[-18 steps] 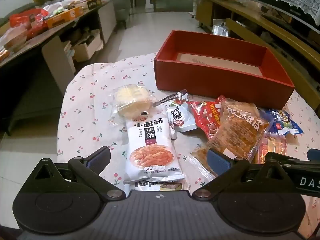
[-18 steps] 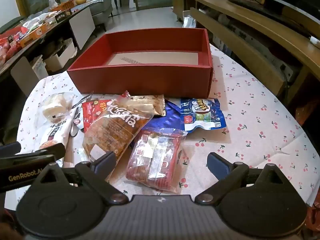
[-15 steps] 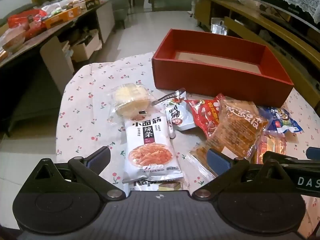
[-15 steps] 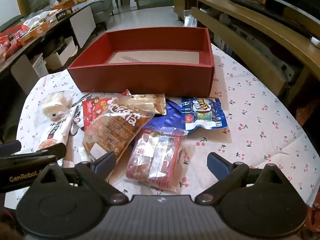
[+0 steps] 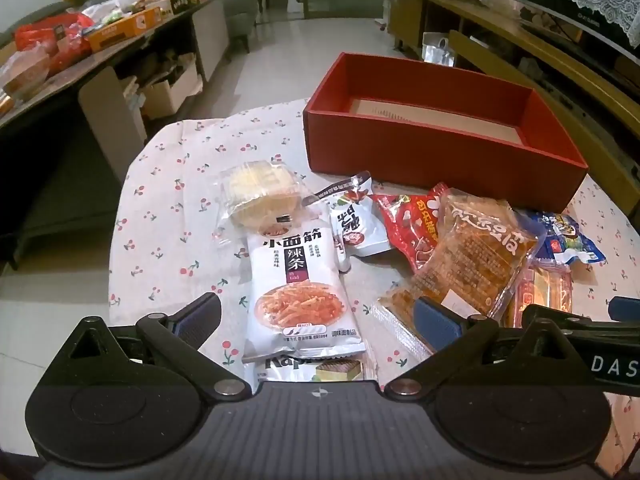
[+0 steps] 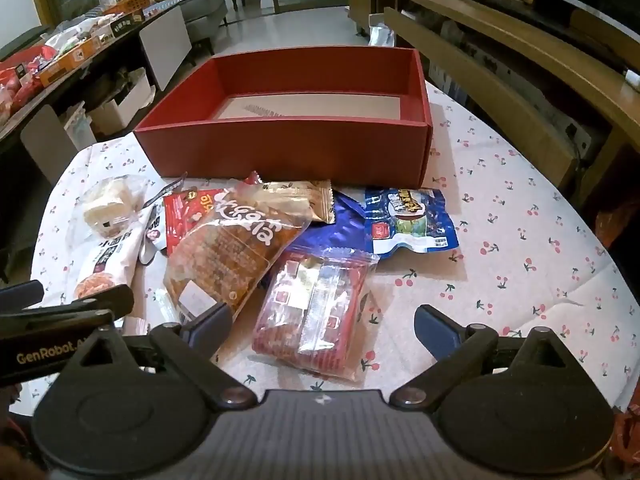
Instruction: Organize snacks
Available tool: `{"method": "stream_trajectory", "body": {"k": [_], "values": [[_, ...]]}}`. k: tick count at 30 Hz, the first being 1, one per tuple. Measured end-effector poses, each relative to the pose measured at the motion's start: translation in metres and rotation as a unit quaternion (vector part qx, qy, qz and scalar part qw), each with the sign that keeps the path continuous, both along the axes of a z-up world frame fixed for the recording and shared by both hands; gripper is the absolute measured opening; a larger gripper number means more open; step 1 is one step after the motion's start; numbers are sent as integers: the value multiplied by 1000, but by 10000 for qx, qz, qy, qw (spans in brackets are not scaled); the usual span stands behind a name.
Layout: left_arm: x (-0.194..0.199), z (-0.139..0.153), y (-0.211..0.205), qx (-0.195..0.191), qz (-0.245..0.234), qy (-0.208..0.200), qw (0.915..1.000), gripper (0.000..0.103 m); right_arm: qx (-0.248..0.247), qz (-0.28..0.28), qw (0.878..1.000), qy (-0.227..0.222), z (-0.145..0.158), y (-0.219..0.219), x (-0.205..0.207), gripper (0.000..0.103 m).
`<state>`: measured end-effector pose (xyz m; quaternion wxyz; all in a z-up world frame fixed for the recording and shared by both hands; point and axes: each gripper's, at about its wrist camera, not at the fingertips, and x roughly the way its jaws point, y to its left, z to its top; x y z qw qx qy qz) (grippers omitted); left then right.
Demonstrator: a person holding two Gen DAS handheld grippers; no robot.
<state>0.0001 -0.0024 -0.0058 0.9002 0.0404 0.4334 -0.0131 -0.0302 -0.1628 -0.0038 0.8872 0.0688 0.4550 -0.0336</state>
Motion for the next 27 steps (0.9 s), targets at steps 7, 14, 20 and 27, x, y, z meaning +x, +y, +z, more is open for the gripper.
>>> {"method": "stream_trajectory", "body": {"k": [7, 14, 20, 27], "values": [[1, 0, 0, -29, 1, 33, 10000, 102, 7, -7, 10000, 11, -1, 0, 0, 103], [0, 0, 0, -46, -1, 46, 10000, 102, 21, -16, 10000, 31, -2, 0, 1, 103], [0, -1, 0, -42, -7, 75, 10000, 102, 28, -25, 10000, 55, -2, 0, 1, 103], [0, -1, -1, -25, -20, 77, 10000, 102, 25, -37, 10000, 58, -3, -1, 1, 103]]}}
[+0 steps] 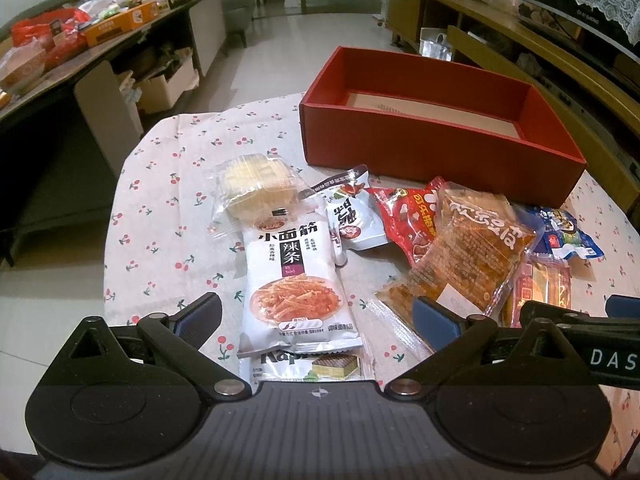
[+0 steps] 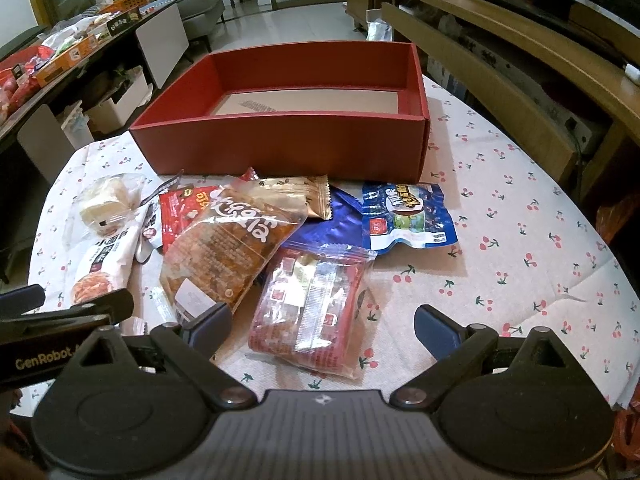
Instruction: Organize snacks
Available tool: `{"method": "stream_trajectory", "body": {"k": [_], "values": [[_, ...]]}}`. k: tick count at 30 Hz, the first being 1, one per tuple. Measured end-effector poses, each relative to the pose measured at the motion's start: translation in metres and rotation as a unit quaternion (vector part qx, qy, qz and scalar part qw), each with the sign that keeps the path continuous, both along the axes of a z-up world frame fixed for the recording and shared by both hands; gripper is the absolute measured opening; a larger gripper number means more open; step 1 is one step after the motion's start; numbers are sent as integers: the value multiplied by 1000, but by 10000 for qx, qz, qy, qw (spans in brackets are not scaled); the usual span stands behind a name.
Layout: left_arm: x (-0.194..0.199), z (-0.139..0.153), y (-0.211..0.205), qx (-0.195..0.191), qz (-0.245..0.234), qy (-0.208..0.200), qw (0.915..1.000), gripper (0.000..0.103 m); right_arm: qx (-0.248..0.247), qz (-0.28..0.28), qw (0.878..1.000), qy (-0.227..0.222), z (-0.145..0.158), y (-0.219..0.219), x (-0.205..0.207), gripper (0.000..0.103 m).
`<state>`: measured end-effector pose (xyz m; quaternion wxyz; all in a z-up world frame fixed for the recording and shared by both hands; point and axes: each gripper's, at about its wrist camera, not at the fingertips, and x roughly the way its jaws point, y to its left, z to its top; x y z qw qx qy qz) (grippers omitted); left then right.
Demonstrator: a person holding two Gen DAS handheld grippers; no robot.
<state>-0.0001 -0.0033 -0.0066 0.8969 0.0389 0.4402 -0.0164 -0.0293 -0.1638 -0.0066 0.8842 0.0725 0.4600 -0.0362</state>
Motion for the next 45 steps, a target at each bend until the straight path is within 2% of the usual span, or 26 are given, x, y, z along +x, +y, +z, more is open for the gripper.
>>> {"method": "stream_trajectory", "body": {"k": [28, 39, 45], "values": [[0, -2, 1, -19, -8, 71, 10000, 99, -1, 15, 10000, 90, -4, 2, 3, 103], [17, -9, 23, -290, 302, 278, 9987, 101, 212, -20, 9998, 16, 5, -4, 8, 103], [34, -13, 21, -202, 290, 342, 9988, 101, 262, 42, 9996, 19, 7, -2, 7, 103]]}}
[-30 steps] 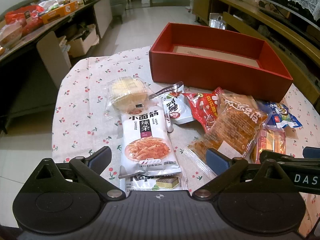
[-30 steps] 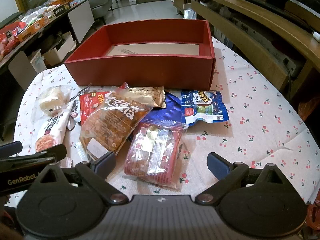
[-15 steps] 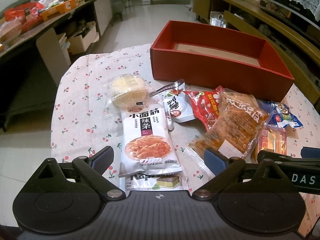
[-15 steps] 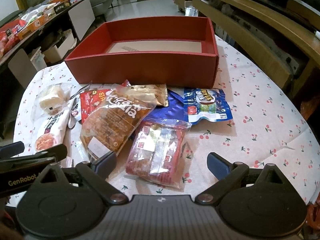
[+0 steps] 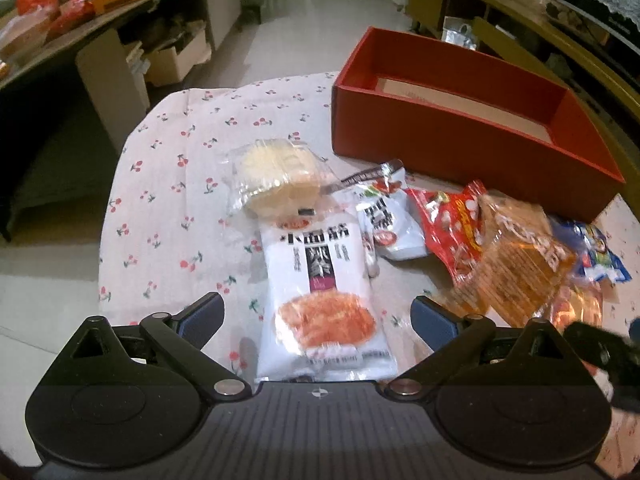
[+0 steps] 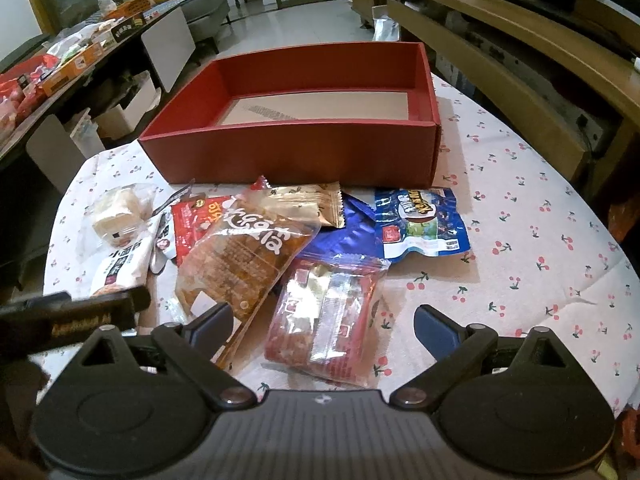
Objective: Organize snacks
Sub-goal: 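Grasp the white spicy-strip bag with left tool while right tool grasps the brown bread bag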
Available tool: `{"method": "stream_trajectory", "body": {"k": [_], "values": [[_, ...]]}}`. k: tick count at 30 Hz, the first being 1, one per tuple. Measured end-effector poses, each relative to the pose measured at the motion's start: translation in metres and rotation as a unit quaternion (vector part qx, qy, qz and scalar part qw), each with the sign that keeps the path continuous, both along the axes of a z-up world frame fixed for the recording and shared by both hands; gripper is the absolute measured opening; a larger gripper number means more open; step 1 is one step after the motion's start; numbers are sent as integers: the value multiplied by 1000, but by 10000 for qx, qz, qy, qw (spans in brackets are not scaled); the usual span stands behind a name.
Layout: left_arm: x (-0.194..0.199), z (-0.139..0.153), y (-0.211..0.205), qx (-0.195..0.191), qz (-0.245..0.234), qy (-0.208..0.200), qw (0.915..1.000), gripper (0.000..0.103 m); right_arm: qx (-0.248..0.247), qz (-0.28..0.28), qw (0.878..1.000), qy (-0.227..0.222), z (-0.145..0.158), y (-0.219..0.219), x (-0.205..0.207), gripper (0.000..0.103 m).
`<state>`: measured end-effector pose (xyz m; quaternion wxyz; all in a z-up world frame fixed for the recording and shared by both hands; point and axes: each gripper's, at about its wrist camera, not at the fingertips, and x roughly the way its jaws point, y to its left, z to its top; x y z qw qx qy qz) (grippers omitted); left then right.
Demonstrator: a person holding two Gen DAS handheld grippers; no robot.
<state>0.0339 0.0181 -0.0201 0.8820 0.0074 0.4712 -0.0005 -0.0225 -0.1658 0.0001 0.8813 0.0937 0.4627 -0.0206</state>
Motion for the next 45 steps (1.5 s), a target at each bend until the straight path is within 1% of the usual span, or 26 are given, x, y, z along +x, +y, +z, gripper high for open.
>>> {"method": "stream_trajectory", "body": {"k": [4, 5, 7, 8, 9, 10, 12, 13, 14, 15, 16, 19, 22, 27, 30, 32, 35, 38, 40, 42, 43, 45], "values": [[14, -4, 12, -328, 227, 168, 9991, 101, 91, 11, 10000, 12, 1, -1, 0, 103], [17, -5, 13, -361, 240, 213, 9988, 101, 133, 33, 9999, 32, 1, 0, 1, 103], [22, -9, 11, -310, 222, 282, 9989, 99, 201, 84, 9997, 54, 1, 2, 1, 103], [26, -12, 9, -219, 202, 345, 9990, 97, 212, 106, 9997, 57, 2, 3, 1, 103], [29, -16, 8, -168, 186, 408, 9989, 91, 216, 124, 9997, 56, 2, 3, 2, 103], [32, -20, 8, -156, 178, 511, 9984, 89, 225, 129, 9996, 52, 3, 4, 2, 103], [32, -19, 5, 34, 190, 482, 9986, 85, 269, 139, 9995, 45, 4, 4, 3, 102], [30, -18, 5, 52, 179, 492, 9986, 81, 301, 140, 9994, 43, 5, 3, 3, 102], [28, -17, 6, 27, 178, 482, 9987, 78, 342, 136, 9993, 43, 5, 2, 3, 101], [26, -15, 8, -20, 171, 469, 9988, 71, 403, 133, 9991, 41, 7, 1, 2, 98], [23, -13, 10, -82, 138, 460, 9988, 65, 452, 117, 9989, 41, 8, 0, 1, 97], [16, -11, 17, -326, 103, 516, 9981, 61, 659, 67, 9978, 91, 10, 2, 1, 94], [9, -9, 25, -467, 93, 547, 9974, 60, 827, 38, 9963, 229, 10, 11, 5, 92], [-3, -7, 29, -571, -4, 570, 9967, 59, 1345, -207, 9893, 518, 3, 23, 13, 91], [-7, -6, 31, -645, -35, 587, 9962, 59, 1147, -467, 9902, 650, -5, 30, 22, 92], [-9, -7, 32, -712, -35, 614, 9956, 59, 1233, -598, 9881, 693, -9, 31, 28, 93], [-8, -7, 36, -823, -12, 649, 9945, 61, 1342, -718, 9862, 656, -7, 36, 40, 94], [-7, -6, 40, -971, 53, 673, 9930, 66, 1472, -659, 9850, 620, -2, 47, 50, 94], [-8, -7, 44, -1072, 90, 683, 9918, 71, 1274, -587, 9883, 595, -1, 56, 54, 95], [-9, -7, 43, -1051, 80, 679, 9921, 73, 1097, -581, 9896, 733, -8, 62, 61, 95], [-9, -7, 42, -1027, 67, 685, 9923, 76, 1125, -625, 9882, 830, -12, 63, 62, 95], [-10, -8, 40, -993, 50, 680, 9927, 80, 1333, -691, 9829, 1070, -25, 62, 65, 95]]}}
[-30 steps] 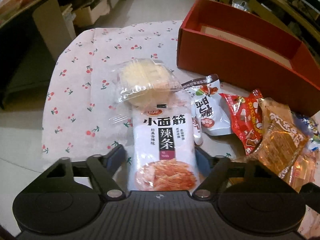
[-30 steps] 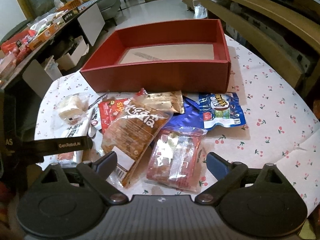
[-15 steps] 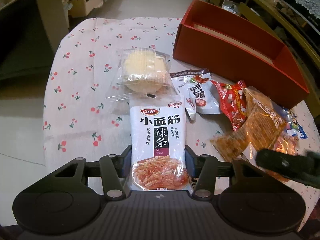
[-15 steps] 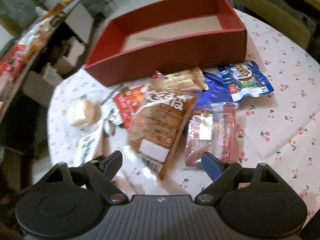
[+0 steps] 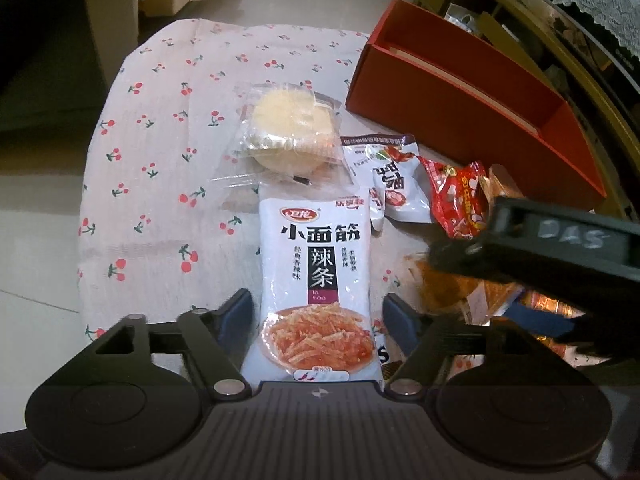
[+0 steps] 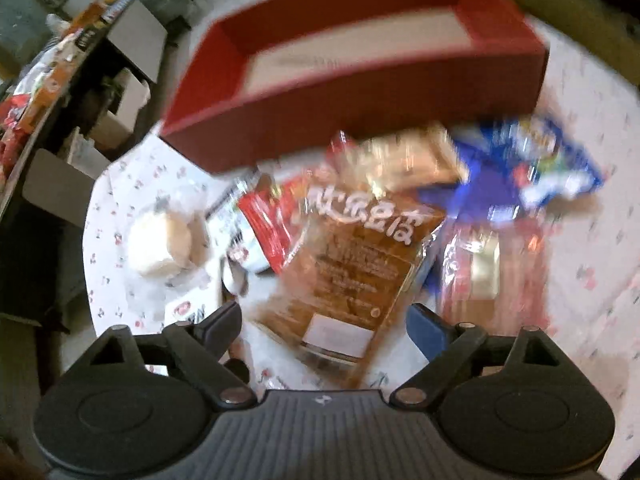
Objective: Organize snacks
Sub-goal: 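Grasp the white spicy-strip bag with left tool while right tool grasps the brown bread bag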
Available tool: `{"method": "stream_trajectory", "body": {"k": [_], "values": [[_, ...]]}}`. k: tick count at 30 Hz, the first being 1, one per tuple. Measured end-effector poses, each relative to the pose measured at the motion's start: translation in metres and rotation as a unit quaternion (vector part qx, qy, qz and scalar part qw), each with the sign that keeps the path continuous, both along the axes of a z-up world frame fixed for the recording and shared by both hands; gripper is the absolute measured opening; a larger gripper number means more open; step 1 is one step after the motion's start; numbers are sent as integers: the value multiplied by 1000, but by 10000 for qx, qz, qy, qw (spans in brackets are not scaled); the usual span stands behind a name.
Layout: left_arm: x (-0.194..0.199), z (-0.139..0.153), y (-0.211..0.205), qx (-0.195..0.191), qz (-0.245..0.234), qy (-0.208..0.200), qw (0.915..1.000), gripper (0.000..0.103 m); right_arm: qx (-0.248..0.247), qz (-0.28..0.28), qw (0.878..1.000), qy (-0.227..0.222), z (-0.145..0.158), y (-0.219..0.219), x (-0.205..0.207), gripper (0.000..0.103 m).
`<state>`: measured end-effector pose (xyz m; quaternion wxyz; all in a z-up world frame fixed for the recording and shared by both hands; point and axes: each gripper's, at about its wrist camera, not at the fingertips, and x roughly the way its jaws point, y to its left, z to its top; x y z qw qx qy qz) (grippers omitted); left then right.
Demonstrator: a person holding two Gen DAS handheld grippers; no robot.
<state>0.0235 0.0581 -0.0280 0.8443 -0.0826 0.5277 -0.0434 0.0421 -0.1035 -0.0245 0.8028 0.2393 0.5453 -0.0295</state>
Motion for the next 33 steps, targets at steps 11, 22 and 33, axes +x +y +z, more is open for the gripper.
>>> {"method": "stream_trajectory", "body": {"k": [11, 22, 33], "values": [[-3, -1, -7, 165, -77, -31, 9998, 82, -81, 261, 9995, -165, -6, -14, 11, 68], [-13, 0, -10, 195, -117, -55, 9997, 78, -172, 889, 9954, -297, 7, -52, -29, 59], [0, -4, -17, 549, 58, -129, 9984, 82, 393, 1022, 9919, -637, 18, -65, -46, 59]]}}
